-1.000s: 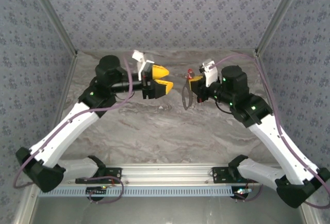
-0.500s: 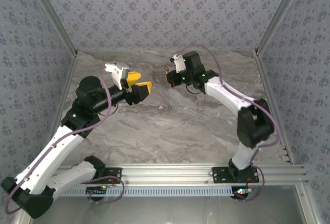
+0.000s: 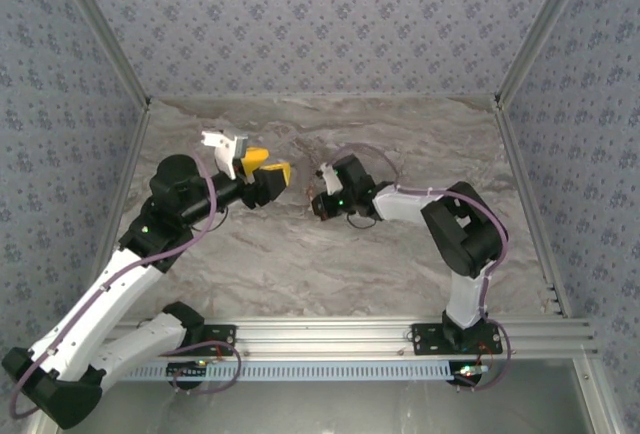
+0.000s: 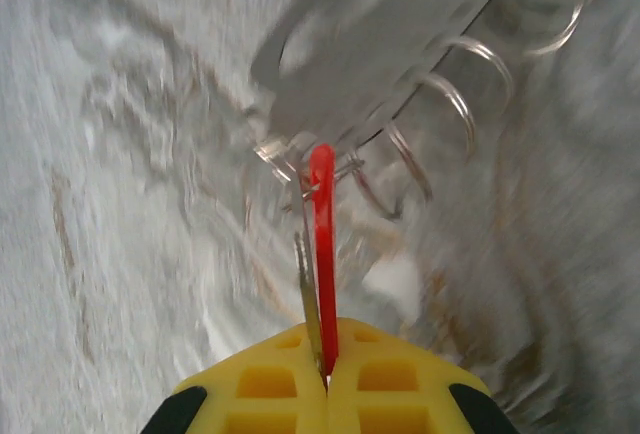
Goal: Put the keys on the keyring
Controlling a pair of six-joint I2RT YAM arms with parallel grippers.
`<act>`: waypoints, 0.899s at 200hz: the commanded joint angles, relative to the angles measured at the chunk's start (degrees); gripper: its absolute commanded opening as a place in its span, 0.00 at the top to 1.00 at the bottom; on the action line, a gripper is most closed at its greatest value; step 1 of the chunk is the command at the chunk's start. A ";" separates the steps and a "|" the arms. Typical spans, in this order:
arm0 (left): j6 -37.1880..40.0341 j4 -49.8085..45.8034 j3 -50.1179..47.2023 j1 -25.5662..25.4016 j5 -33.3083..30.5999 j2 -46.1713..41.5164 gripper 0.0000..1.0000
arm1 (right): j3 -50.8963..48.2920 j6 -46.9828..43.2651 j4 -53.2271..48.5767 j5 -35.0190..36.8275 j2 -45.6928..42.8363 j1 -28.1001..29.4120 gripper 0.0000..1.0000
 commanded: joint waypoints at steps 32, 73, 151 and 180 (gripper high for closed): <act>-1.67 2.07 -1.74 0.30 -0.51 -0.54 0.25 | -6.43 6.61 10.78 1.35 0.09 5.15 1.00; -1.77 2.29 -2.43 0.33 -0.34 -0.48 0.25 | -9.96 8.67 11.60 0.78 -2.21 8.39 0.95; -0.11 -7.85 1.01 0.45 -5.91 -1.56 0.02 | -20.40 4.53 -20.60 6.76 -50.98 5.79 0.00; -0.11 -7.61 -1.87 0.40 -20.89 -2.81 0.02 | -15.91 3.31 -33.44 20.86 -67.22 -4.64 0.00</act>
